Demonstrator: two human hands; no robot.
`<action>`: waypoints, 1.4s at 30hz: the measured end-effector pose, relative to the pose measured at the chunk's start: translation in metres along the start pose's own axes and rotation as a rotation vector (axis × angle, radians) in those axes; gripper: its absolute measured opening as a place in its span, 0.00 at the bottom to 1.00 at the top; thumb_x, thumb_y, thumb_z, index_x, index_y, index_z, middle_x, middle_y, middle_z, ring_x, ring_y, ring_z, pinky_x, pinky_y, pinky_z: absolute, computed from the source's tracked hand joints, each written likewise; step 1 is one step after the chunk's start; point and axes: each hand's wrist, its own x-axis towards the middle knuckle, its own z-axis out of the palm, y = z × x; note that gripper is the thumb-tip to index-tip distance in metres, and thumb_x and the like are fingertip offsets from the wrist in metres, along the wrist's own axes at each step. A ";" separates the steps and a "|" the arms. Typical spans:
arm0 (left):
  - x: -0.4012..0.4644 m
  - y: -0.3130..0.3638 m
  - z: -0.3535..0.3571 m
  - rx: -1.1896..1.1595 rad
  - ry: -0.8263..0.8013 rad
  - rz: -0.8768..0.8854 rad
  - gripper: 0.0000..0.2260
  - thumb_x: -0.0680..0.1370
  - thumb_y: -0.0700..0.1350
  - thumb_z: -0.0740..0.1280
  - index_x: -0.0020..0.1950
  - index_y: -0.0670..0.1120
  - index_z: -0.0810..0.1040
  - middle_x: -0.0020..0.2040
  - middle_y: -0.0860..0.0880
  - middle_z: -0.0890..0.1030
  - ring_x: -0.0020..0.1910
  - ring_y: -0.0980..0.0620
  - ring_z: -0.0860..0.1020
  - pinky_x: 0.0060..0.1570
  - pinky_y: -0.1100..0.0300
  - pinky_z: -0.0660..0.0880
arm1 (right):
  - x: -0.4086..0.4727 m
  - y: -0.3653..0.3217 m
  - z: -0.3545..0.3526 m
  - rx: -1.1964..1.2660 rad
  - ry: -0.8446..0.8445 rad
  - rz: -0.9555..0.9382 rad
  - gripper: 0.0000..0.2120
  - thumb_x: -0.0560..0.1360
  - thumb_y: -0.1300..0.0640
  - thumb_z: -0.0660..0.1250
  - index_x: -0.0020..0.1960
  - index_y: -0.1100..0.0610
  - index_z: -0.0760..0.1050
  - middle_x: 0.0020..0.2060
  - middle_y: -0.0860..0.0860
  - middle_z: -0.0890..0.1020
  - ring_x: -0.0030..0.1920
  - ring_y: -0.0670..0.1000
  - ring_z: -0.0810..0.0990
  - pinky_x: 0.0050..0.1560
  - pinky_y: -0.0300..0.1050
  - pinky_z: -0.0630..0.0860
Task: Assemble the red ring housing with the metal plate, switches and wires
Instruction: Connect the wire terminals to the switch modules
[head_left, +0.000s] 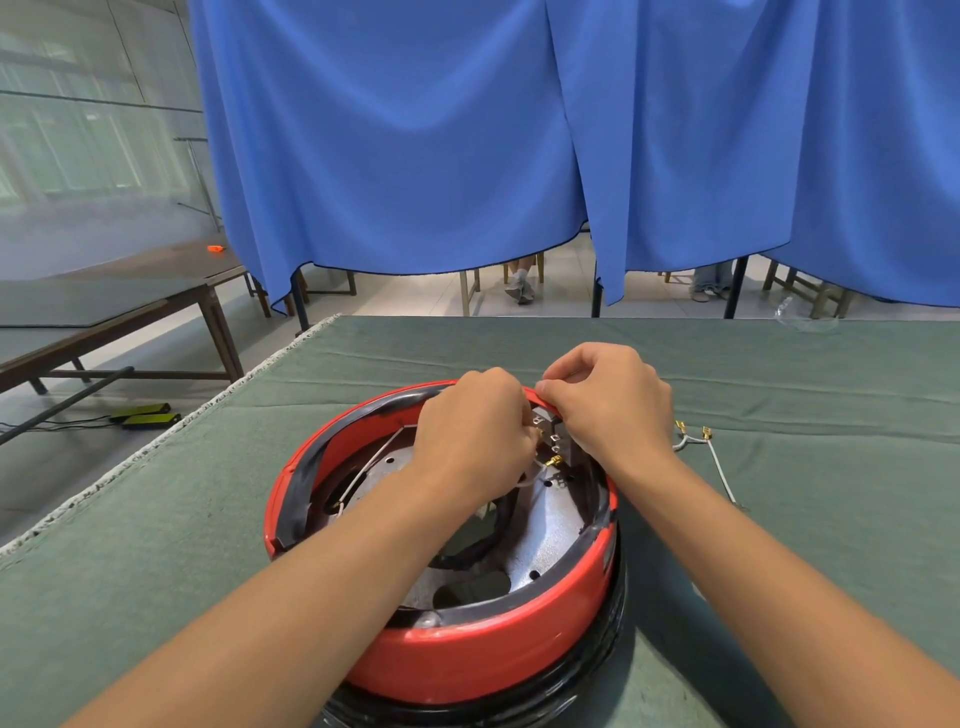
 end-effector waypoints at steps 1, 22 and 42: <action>0.000 0.000 0.000 -0.005 -0.001 -0.001 0.06 0.74 0.46 0.68 0.42 0.48 0.83 0.39 0.48 0.82 0.42 0.45 0.79 0.35 0.58 0.67 | 0.000 0.000 0.000 0.010 -0.004 0.002 0.05 0.71 0.50 0.71 0.36 0.46 0.78 0.36 0.43 0.82 0.43 0.47 0.80 0.34 0.39 0.64; -0.011 0.004 -0.007 0.000 -0.025 0.235 0.13 0.78 0.52 0.59 0.62 0.58 0.74 0.53 0.54 0.72 0.53 0.54 0.69 0.43 0.59 0.65 | 0.031 0.023 -0.058 0.245 -0.576 0.221 0.04 0.74 0.61 0.69 0.41 0.60 0.80 0.31 0.53 0.83 0.28 0.49 0.78 0.27 0.40 0.75; 0.018 -0.003 -0.002 -0.046 -0.059 0.169 0.17 0.78 0.41 0.59 0.58 0.56 0.81 0.57 0.55 0.77 0.58 0.54 0.71 0.57 0.55 0.70 | 0.025 0.063 -0.027 -0.114 -0.514 0.158 0.18 0.65 0.39 0.73 0.40 0.54 0.80 0.32 0.48 0.80 0.36 0.50 0.79 0.33 0.42 0.77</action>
